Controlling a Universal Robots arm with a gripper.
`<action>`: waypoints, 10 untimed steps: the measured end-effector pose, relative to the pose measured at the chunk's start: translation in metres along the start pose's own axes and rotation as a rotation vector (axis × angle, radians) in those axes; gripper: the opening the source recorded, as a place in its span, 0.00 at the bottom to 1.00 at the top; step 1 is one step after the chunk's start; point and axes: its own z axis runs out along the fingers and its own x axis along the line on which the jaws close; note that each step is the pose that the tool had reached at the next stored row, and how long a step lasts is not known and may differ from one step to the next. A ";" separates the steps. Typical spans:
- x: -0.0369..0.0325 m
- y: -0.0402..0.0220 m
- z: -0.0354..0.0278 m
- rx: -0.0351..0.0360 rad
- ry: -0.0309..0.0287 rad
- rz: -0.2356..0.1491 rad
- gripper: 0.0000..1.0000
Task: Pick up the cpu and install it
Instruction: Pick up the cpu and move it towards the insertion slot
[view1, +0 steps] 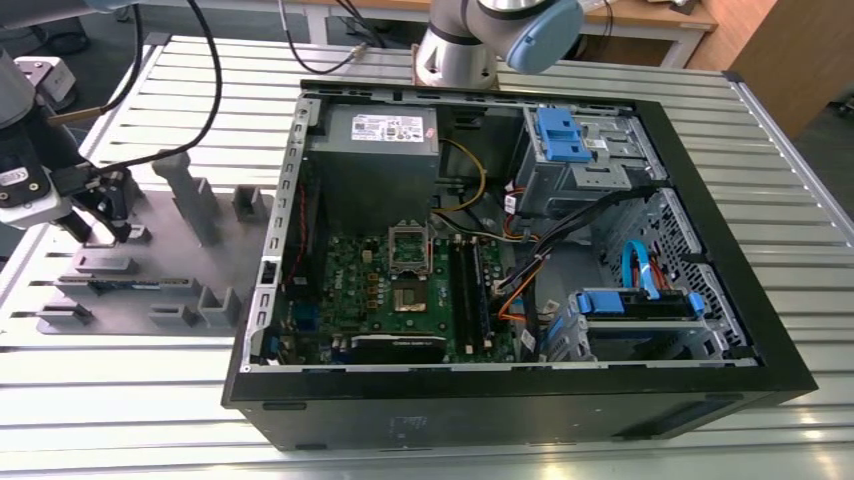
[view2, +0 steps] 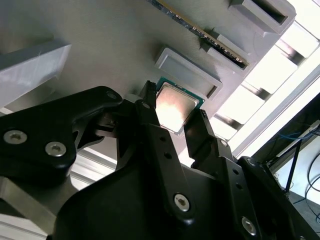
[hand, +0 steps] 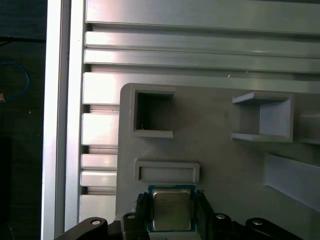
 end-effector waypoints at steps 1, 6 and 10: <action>0.0000 0.0000 -0.0004 0.0000 0.0001 0.000 0.47; -0.0001 0.0000 -0.0030 0.0000 0.0000 0.000 0.47; -0.0001 0.0000 -0.0042 -0.0001 -0.0001 0.000 0.47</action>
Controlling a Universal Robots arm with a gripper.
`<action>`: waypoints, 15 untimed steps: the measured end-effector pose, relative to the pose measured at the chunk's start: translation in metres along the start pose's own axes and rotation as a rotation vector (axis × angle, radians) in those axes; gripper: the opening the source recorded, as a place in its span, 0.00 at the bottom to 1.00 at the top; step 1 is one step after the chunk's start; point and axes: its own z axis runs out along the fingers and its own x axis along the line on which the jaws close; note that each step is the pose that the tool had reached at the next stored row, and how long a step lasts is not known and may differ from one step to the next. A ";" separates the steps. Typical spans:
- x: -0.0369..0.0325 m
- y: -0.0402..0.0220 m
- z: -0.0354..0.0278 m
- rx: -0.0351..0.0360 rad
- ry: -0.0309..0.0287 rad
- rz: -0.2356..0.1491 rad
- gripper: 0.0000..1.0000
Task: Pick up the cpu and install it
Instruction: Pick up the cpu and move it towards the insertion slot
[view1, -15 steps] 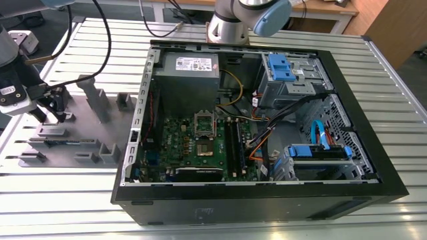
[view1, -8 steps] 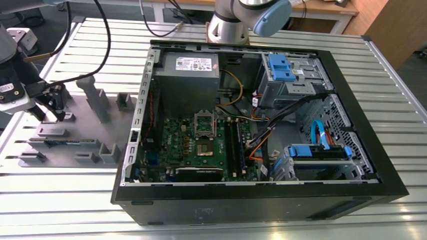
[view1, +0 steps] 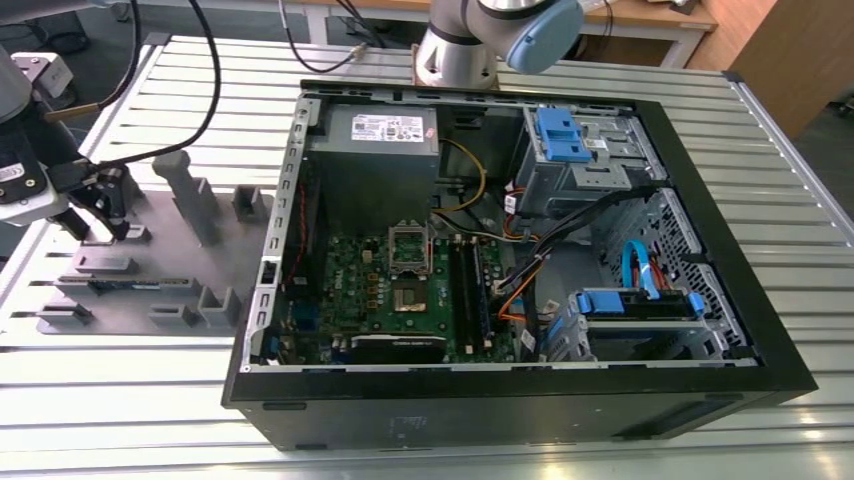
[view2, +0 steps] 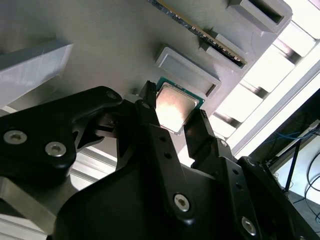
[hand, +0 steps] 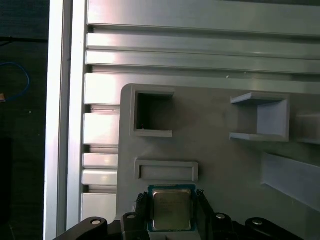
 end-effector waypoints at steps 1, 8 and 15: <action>0.0000 0.0000 -0.0002 0.0000 -0.0001 0.000 0.47; -0.0002 0.0000 -0.0068 0.0001 0.0002 0.000 0.47; -0.0007 0.0001 -0.0173 0.0001 0.0001 0.000 0.47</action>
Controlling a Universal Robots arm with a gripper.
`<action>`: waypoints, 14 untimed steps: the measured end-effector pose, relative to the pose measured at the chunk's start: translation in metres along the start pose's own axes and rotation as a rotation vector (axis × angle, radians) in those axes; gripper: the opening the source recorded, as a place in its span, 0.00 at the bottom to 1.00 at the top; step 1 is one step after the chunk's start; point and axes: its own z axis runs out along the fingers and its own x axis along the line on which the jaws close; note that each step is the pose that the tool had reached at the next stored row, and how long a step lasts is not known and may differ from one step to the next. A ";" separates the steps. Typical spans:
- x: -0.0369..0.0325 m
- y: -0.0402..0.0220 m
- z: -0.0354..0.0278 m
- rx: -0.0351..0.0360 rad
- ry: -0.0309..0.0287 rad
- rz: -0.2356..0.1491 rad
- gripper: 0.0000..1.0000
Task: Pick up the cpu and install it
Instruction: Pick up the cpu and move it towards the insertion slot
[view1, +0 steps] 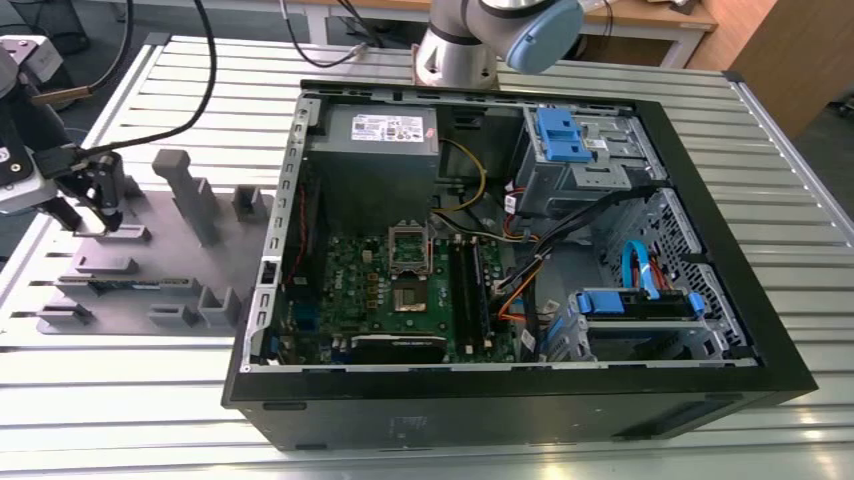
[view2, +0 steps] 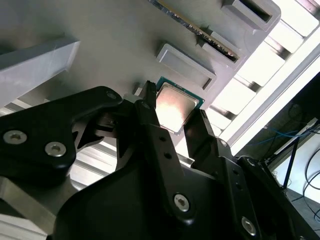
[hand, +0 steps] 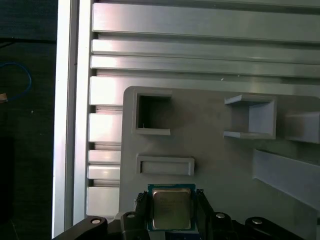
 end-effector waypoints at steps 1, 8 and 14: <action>0.0000 0.0000 -0.0007 -0.0001 0.0000 0.000 0.47; -0.0001 0.0000 -0.0011 0.0000 0.0000 0.000 0.47; -0.0003 0.0000 -0.0070 -0.0003 0.0001 0.000 0.47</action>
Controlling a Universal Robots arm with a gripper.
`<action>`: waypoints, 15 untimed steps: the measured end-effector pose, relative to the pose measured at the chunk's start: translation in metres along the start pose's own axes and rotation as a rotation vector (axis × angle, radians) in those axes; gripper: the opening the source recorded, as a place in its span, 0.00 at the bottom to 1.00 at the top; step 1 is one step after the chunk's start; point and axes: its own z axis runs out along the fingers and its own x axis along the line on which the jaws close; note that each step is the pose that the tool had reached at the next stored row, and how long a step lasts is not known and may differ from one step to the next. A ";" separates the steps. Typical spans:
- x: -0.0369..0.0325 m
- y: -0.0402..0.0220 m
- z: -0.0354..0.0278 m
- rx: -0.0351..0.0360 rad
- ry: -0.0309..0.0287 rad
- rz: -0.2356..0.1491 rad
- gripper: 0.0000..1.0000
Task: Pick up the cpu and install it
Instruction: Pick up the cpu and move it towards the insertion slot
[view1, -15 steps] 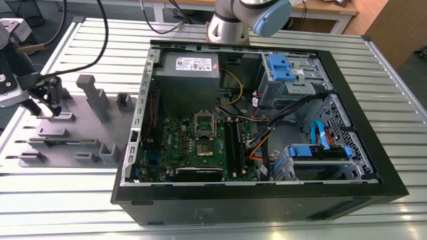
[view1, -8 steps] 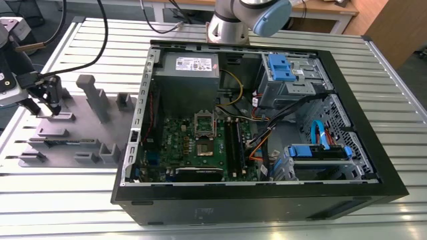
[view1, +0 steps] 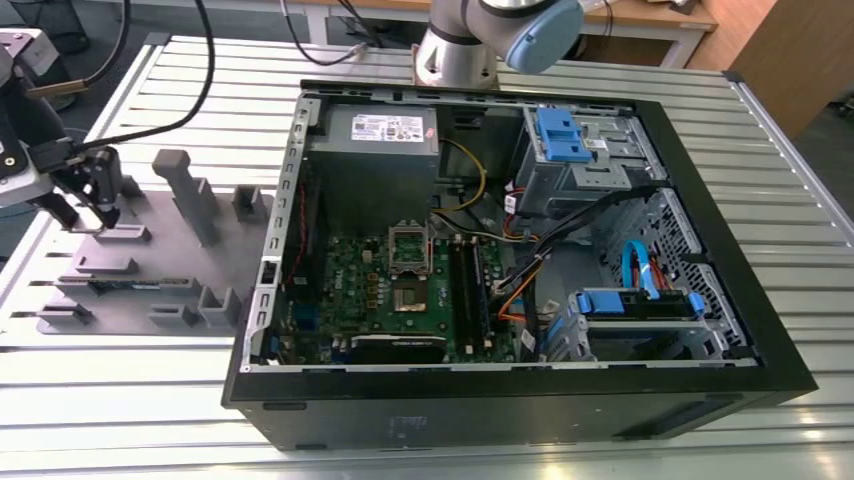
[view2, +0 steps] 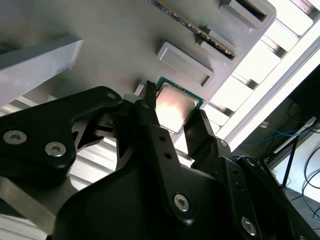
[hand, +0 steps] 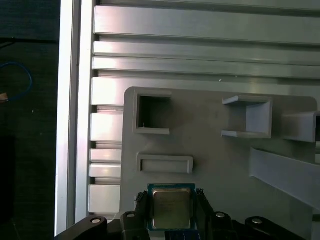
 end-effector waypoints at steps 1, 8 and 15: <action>-0.0001 0.0000 -0.0023 -0.0003 -0.0001 0.000 0.47; -0.0009 0.0000 -0.0223 -0.0022 0.0000 0.000 0.47; -0.0017 0.0001 -0.0427 -0.0051 -0.0002 0.000 0.47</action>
